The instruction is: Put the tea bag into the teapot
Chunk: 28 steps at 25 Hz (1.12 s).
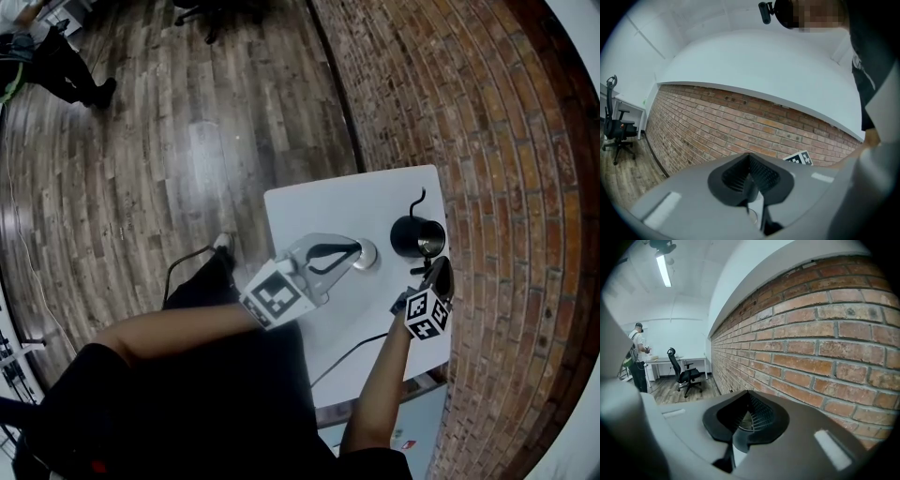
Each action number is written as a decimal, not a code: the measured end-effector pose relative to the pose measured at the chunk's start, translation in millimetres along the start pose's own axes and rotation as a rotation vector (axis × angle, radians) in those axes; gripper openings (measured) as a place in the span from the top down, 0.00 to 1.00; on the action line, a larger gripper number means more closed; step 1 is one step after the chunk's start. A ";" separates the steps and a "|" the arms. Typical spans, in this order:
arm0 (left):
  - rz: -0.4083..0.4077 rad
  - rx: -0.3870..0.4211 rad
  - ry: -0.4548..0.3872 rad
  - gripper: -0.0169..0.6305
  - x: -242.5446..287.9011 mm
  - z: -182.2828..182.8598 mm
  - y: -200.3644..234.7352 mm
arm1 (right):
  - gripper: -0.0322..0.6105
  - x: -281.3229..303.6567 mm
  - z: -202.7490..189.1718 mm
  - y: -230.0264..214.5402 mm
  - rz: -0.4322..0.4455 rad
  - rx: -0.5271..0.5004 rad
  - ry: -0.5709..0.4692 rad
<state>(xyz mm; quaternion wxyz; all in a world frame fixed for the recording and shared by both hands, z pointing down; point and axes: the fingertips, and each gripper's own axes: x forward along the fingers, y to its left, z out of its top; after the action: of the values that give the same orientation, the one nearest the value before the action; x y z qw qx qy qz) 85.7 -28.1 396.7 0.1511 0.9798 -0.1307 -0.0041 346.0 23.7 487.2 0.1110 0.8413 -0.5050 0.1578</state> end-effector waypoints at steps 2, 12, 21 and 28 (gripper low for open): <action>-0.013 -0.005 -0.002 0.98 -2.1 0.2 -3.5 | 0.95 -11.6 -0.5 2.3 -0.005 0.000 0.002; -0.124 -0.028 -0.011 0.98 -4.8 6.0 -26.4 | 0.95 -77.7 8.2 13.3 -0.065 0.053 -0.043; -0.246 0.004 -0.023 0.98 11.4 11.9 -64.0 | 0.95 -143.8 2.5 30.0 -0.182 0.051 -0.078; -0.337 -0.002 0.022 0.98 13.8 -0.6 -92.1 | 0.95 -192.8 1.5 22.1 -0.274 0.089 -0.106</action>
<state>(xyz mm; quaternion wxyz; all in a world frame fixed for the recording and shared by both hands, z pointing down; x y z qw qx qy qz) 122.5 53.2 370.4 0.1507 0.9877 0.0372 -0.0186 241.8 170.0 413.7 0.0674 0.9136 -0.3832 0.1185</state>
